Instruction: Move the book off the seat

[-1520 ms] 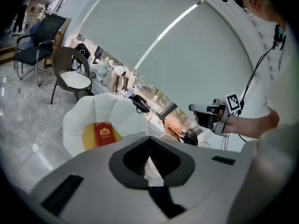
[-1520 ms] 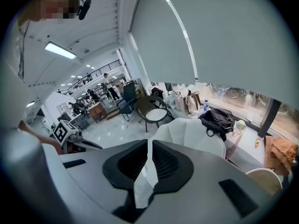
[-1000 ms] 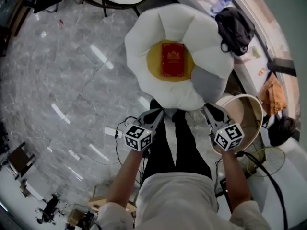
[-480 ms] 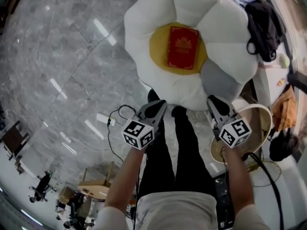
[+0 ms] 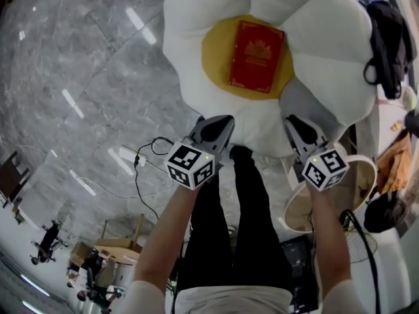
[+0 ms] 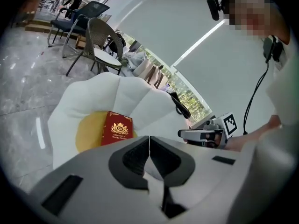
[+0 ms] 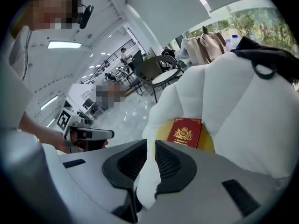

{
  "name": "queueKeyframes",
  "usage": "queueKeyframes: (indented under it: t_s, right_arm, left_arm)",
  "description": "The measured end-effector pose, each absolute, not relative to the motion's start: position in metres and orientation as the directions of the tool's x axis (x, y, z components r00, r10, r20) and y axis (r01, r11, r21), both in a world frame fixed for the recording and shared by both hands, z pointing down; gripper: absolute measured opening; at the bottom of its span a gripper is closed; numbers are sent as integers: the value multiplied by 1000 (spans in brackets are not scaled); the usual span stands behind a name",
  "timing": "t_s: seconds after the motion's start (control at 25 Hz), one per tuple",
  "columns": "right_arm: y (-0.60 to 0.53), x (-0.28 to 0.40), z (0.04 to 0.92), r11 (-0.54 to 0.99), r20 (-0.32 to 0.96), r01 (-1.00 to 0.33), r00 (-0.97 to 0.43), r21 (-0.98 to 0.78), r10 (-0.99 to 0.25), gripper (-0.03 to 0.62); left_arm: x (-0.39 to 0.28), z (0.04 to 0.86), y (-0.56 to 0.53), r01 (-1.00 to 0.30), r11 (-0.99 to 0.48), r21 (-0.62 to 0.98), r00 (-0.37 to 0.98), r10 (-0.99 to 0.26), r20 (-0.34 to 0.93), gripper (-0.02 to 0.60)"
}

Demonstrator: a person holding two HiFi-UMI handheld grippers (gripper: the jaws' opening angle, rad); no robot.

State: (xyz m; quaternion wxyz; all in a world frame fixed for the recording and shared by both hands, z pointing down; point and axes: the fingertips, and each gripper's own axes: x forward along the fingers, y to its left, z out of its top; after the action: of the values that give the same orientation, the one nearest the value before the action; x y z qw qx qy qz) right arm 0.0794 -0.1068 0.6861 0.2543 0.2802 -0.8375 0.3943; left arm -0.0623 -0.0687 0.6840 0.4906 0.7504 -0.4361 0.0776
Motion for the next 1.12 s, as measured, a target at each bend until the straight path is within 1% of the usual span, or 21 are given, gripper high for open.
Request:
queueKeyframes:
  t_s: [0.2, 0.28, 0.36, 0.6, 0.76, 0.88, 1.0, 1.12]
  right_arm:
    - [-118, 72, 748, 506, 663, -682, -703, -528, -257, 57]
    - [-120, 70, 771, 483, 668, -690, -700, -539, -255, 63]
    - [-121, 70, 790, 449, 670, -702, -695, -553, -261, 86]
    - [-123, 72, 846, 385, 684, -733, -672, -561, -283, 115]
    - [-120, 79, 882, 387, 714, -749, -649, -538, -263, 164]
    - [-120, 82, 905, 393, 729, -752, -639, -528, -243, 176]
    - [-119, 84, 935, 391, 751, -754, -629, -528, -200, 197]
    - [-118, 87, 967, 347, 769, -763, -621, -546, -156, 226]
  left_arm:
    - [-61, 749, -81, -742, -128, 658, 607, -546, 578, 8]
    - [-58, 770, -82, -743, -116, 659, 607, -531, 590, 24]
    - [-56, 787, -83, -740, -103, 665, 608, -525, 596, 53]
    - [-58, 842, -89, -756, -88, 648, 593, -509, 624, 67]
    - [-64, 884, -94, -773, -83, 628, 585, -476, 657, 99]
    - [-69, 908, -97, -779, -79, 622, 584, -451, 674, 116]
    - [-66, 932, -97, -777, -75, 625, 596, -406, 693, 158]
    - [-59, 958, -98, -775, -69, 628, 609, -349, 712, 240]
